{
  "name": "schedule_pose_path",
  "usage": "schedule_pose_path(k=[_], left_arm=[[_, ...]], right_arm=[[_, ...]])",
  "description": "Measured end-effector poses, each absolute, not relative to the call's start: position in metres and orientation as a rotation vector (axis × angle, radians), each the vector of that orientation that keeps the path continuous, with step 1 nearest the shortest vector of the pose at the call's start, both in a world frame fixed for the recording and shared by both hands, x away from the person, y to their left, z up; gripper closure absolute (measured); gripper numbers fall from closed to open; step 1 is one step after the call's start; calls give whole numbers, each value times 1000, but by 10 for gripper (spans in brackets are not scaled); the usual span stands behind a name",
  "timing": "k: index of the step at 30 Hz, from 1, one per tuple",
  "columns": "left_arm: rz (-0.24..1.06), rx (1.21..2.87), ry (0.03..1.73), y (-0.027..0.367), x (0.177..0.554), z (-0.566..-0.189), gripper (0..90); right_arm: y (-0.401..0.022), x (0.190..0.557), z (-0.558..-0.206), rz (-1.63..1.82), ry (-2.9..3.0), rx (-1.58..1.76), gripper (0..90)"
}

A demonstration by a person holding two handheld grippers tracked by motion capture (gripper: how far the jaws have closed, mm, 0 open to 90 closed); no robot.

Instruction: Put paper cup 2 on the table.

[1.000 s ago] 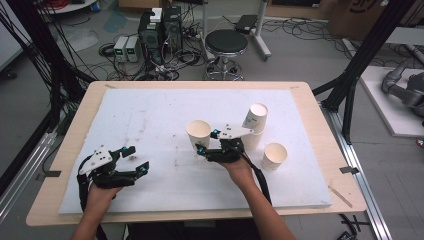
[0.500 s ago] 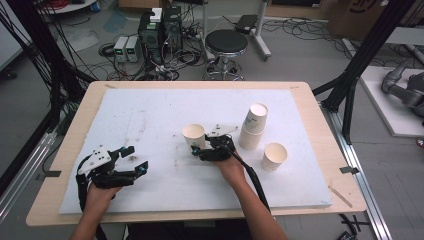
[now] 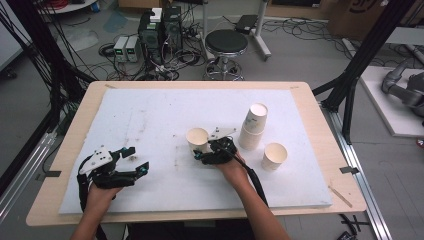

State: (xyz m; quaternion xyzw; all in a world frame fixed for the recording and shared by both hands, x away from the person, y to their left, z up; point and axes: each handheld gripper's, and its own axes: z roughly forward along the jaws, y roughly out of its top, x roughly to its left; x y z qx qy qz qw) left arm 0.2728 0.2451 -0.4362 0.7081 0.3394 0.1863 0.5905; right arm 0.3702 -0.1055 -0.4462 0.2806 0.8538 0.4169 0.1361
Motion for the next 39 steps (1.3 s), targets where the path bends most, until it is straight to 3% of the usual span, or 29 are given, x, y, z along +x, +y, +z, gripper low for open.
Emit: schedule_pose_path(k=[6, 20, 31, 39], left_arm=[[427, 1639, 795, 245, 273, -437, 188], [400, 1584, 779, 240, 273, -434, 180], [424, 1560, 779, 236, 274, -431, 152], [442, 1561, 760, 236, 269, -428, 154]], right_arm=[[-113, 366, -445, 1191, 2460, 862, 241], [-173, 318, -409, 1427, 2342, 786, 230], [-239, 297, -401, 1419, 2195, 855, 221], [-264, 286, -396, 1388, 2115, 881, 221]])
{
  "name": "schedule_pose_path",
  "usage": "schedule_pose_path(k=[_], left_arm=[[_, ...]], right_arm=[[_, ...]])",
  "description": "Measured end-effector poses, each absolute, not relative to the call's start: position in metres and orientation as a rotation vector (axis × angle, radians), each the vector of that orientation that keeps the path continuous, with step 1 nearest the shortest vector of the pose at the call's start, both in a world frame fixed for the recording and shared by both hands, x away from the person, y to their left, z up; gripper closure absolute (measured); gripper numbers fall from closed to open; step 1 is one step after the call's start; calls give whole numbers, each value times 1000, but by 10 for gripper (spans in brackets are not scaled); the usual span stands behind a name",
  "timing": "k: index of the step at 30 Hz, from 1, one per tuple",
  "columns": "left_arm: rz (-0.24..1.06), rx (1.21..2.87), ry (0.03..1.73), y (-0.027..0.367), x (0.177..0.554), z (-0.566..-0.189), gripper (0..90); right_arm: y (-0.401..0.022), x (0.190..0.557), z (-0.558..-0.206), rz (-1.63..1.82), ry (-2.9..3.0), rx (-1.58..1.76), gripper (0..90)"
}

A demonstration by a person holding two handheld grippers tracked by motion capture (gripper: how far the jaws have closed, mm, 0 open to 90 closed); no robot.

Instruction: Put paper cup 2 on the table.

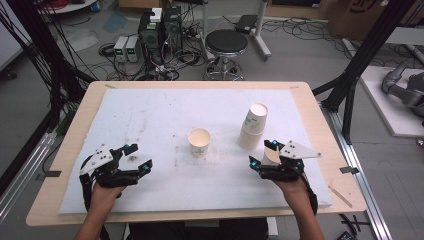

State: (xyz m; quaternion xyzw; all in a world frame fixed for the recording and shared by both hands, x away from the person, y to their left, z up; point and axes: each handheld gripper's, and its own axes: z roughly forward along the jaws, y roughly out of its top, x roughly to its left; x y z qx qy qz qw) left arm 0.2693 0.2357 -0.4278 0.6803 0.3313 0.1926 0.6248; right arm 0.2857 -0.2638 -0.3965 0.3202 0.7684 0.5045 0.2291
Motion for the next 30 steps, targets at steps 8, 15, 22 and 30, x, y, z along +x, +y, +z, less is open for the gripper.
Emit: schedule_pose_path(k=[8, 15, 22, 30], left_arm=[[474, 1546, 757, 240, 261, -424, 154], [478, 1550, 763, 241, 260, -425, 155], [484, 1550, 764, 241, 260, -425, 155], [480, 1558, 766, 239, 262, -426, 154]], right_arm=[[-267, 276, -394, 1374, 2104, 894, 221], [-269, 277, -393, 1368, 2097, 887, 221], [-271, 276, -392, 1375, 2091, 884, 221], [-273, 274, -393, 1372, 2090, 876, 221]])
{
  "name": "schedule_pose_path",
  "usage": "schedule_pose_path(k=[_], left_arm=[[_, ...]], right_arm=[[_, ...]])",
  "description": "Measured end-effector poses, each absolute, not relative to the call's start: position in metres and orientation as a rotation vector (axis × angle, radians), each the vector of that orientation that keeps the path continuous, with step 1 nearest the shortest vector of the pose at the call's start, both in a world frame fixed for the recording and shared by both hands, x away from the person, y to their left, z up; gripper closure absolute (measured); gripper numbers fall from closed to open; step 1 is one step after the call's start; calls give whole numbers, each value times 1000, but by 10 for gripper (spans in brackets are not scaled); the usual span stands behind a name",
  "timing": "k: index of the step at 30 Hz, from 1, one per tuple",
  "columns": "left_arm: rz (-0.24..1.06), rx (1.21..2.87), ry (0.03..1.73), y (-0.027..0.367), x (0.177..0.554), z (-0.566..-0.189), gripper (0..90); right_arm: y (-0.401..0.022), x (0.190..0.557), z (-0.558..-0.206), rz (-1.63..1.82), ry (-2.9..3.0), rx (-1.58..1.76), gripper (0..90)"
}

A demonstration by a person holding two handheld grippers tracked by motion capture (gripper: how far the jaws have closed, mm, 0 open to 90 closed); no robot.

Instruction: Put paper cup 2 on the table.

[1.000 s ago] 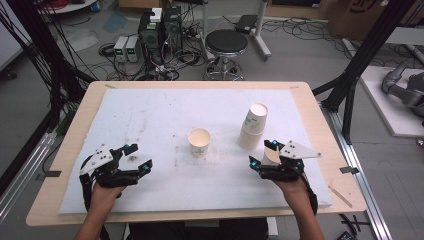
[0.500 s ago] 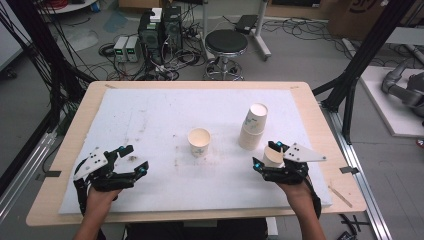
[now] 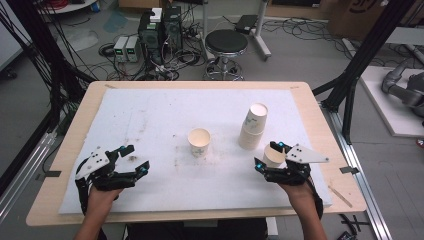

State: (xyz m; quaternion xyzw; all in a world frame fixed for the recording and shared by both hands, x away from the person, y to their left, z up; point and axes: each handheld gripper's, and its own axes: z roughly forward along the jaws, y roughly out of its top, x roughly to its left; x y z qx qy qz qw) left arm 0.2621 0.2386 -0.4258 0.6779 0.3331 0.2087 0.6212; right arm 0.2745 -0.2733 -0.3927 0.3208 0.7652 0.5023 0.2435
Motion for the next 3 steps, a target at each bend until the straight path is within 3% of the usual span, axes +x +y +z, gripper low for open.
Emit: schedule_pose_path(k=[3], left_arm=[[479, 1560, 765, 238, 263, -426, 155]], right_arm=[[-273, 274, -393, 1372, 2091, 878, 220]])
